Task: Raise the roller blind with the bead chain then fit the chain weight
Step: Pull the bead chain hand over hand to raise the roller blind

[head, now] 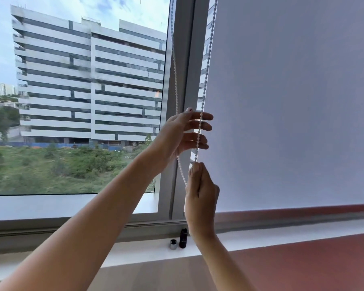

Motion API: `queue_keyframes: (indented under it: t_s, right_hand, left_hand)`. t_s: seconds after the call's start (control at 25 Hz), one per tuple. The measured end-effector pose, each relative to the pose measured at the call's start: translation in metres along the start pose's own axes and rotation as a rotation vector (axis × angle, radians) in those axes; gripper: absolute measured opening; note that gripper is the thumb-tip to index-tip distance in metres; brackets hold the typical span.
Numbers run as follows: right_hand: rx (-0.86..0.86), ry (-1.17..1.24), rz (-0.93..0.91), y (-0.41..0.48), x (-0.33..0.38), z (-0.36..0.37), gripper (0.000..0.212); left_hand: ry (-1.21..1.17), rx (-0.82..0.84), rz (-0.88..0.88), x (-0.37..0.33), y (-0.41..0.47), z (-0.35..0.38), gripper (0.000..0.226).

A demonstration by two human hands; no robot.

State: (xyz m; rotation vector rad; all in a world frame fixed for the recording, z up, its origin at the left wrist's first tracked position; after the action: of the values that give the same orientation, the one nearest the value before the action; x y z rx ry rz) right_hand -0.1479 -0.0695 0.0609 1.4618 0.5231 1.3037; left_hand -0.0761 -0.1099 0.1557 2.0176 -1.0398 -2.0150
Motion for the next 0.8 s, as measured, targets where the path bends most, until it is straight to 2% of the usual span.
queue_keyframes:
  t_s: [0.12, 0.16, 0.32, 0.4, 0.56, 0.8]
  right_hand:
    - [-0.003, -0.032, -0.015, 0.001, 0.0, -0.003, 0.029]
    - [0.0, -0.038, -0.021, 0.002, 0.0, -0.004, 0.029]
    - [0.013, -0.014, -0.007, 0.001, -0.004, -0.003, 0.029]
    - [0.012, 0.014, 0.031, 0.002, -0.011, -0.002, 0.028]
    - [0.018, 0.084, 0.146, 0.008, -0.032, 0.002, 0.023]
    - [0.065, 0.096, 0.207, 0.024, -0.043, 0.002, 0.026]
  left_hand:
    - [-0.017, 0.121, -0.119, -0.005, 0.003, 0.019, 0.05]
    - [-0.004, 0.086, -0.116, -0.005, 0.004, 0.022, 0.053]
    - [0.097, -0.219, 0.134, -0.006, 0.001, 0.021, 0.053]
    - [0.16, -0.317, 0.217, -0.005, 0.002, 0.019, 0.054]
    - [0.323, -0.408, 0.307, -0.008, 0.006, 0.017, 0.057]
    - [0.409, -0.437, 0.389, -0.008, 0.01, 0.017, 0.056]
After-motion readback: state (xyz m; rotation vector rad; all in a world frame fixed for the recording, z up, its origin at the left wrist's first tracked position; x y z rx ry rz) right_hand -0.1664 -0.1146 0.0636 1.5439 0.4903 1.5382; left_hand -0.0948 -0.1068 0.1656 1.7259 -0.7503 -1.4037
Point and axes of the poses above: each hand's wrist, its own y-axis towards the middle knuckle, its own z-axis out of the palm, x = y × z, the point moved 8 cm from there along y, towards the middle knuckle, and after that the axes turned 12 degrees about y, right-handed, at the moved point
